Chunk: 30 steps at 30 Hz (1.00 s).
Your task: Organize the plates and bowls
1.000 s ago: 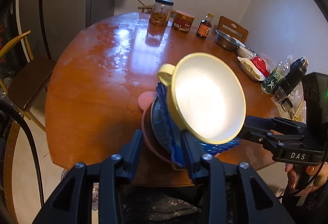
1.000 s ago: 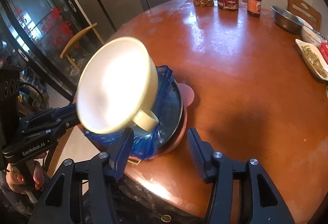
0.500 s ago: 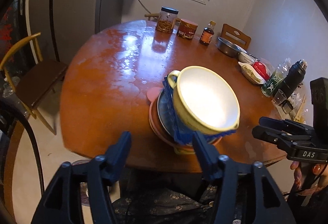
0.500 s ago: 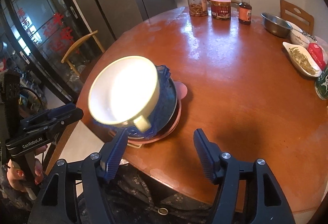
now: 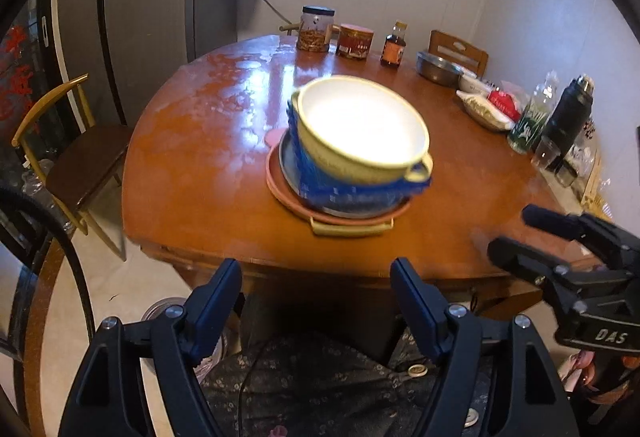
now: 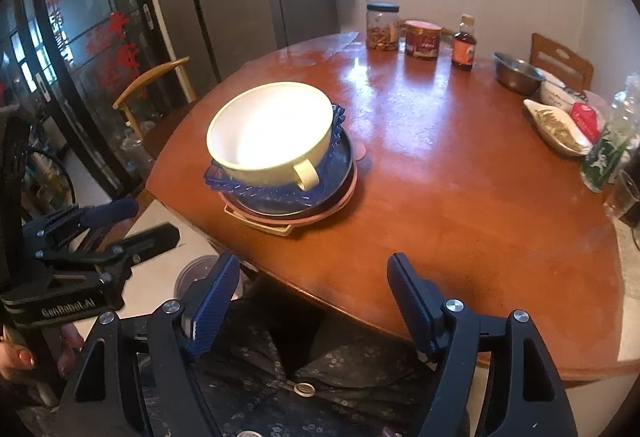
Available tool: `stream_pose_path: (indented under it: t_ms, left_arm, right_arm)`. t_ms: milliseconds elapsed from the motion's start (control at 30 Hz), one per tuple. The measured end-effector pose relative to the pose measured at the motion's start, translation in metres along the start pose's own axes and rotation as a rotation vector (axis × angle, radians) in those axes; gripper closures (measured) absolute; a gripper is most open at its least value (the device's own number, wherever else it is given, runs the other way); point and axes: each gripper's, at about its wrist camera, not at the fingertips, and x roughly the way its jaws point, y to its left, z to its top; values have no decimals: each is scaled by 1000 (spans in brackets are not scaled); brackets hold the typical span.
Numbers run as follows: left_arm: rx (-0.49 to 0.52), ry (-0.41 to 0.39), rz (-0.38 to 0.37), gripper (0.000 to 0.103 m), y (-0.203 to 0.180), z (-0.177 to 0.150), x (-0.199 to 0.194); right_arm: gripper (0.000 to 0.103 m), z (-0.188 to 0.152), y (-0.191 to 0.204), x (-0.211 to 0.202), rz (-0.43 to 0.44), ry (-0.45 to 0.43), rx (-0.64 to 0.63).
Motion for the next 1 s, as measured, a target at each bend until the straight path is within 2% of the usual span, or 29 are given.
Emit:
stream_pose_path:
  t_ms: [133,333,1000]
  left_arm:
    - [0,3,26,27,-6,-11,1]
    - [14,-13,57,27,-14,-21,-2]
    - [32,-23,75,27,-18,-26,-8]
  right_arm:
    - [25,-10,6,-6,-47,-41,-10]
    - [24,-25,8,-8,-59,-58,15]
    - [24,-36,11,-15,-49,-74,38]
